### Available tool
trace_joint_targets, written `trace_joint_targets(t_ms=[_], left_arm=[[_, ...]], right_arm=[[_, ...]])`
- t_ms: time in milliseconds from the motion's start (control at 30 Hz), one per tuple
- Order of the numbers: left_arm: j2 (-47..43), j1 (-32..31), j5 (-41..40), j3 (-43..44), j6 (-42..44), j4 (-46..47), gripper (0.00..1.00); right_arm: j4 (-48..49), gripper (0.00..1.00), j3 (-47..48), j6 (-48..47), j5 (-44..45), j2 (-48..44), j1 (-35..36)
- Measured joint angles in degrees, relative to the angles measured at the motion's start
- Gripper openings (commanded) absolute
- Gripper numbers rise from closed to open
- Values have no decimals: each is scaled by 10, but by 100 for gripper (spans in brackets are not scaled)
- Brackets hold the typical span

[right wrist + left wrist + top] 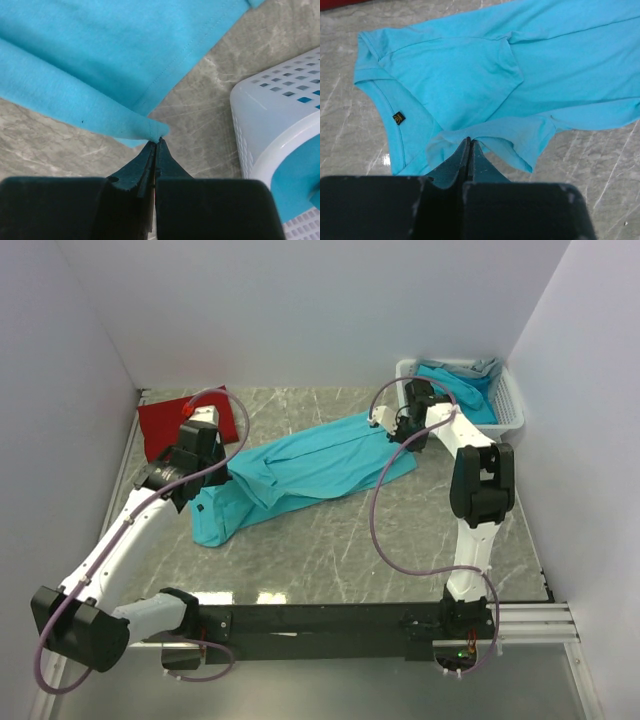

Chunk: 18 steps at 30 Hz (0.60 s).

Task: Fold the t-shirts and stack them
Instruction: Fold the tshirt

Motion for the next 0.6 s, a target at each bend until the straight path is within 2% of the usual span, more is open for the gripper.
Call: trace_joint_targets(t_ms=[600], left_arm=[[44,30,26,4,21,17,0]], right_arm=[[21,0,36,55,14,22,3]])
